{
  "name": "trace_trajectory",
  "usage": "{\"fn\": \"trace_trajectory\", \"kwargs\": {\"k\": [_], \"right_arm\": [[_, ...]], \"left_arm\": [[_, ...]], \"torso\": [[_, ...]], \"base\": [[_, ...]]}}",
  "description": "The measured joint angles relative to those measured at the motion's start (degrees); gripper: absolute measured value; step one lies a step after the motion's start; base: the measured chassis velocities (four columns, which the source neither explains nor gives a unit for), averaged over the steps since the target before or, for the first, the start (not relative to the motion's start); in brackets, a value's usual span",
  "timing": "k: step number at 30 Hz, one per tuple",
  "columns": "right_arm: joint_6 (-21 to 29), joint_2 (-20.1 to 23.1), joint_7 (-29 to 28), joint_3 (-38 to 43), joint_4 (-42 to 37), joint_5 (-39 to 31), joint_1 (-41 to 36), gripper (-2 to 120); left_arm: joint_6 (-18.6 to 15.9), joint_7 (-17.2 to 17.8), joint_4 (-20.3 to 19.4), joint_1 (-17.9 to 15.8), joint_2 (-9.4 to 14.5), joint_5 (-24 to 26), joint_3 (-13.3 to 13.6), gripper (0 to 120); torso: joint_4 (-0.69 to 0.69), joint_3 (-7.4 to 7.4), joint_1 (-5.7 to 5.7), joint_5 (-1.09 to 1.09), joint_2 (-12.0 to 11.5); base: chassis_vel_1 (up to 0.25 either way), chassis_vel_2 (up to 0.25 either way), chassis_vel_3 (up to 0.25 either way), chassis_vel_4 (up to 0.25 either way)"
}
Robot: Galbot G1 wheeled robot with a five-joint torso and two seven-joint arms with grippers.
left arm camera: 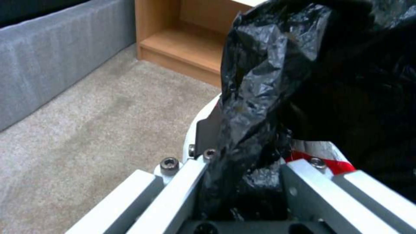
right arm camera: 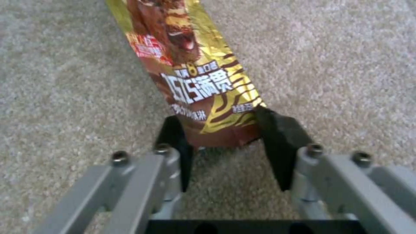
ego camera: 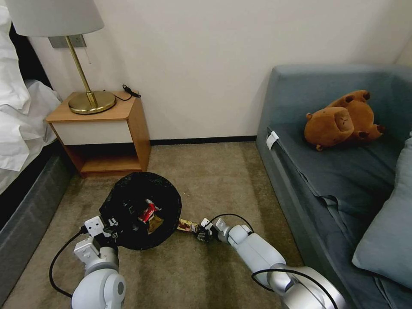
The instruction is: Pick up the trash bin, then pick up the garbage on the floor and place it into the trash bin.
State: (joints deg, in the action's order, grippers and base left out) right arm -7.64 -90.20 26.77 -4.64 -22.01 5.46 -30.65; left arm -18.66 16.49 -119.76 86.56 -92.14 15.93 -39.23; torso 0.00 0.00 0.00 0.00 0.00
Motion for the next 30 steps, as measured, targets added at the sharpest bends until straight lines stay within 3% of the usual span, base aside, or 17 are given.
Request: {"fn": "trace_trajectory", "kwargs": {"k": [4, 9, 21, 30], "right_arm": [[-0.04, 0.09, -0.21, 0.02, -0.01, -0.13, 0.02, 24], [-0.26, 0.24, -0.51, 0.10, -0.06, -0.37, 0.09, 2], [-0.85, 0.41, -1.15, 0.76, -1.45, -0.64, -0.30, 0], [-4.06, 1.38, -3.50, 4.33, -4.19, -2.13, -1.68, 0]], "left_arm": [[0.03, -0.01, 0.29, -0.19, 0.00, 0.00, 0.12, 1], [0.19, -0.03, 0.90, -0.36, 0.00, -0.04, 0.26, 1], [0.44, -0.07, 1.10, -0.33, 0.01, -0.10, -0.09, 1], [0.48, -0.05, 1.01, -0.32, 0.00, 0.04, 0.01, 1]], "torso": [[0.00, 0.00, 0.00, 0.00, 0.00], [0.00, 0.00, 0.00, 0.00, 0.00], [0.00, 0.00, 0.00, 0.00, 0.00], [0.00, 0.00, 0.00, 0.01, 0.00]], "base": [[0.000, 0.000, 0.000, 0.000], [0.000, 0.000, 0.000, 0.000], [0.000, 0.000, 0.000, 0.000], [0.000, 0.000, 0.000, 0.000]]}}
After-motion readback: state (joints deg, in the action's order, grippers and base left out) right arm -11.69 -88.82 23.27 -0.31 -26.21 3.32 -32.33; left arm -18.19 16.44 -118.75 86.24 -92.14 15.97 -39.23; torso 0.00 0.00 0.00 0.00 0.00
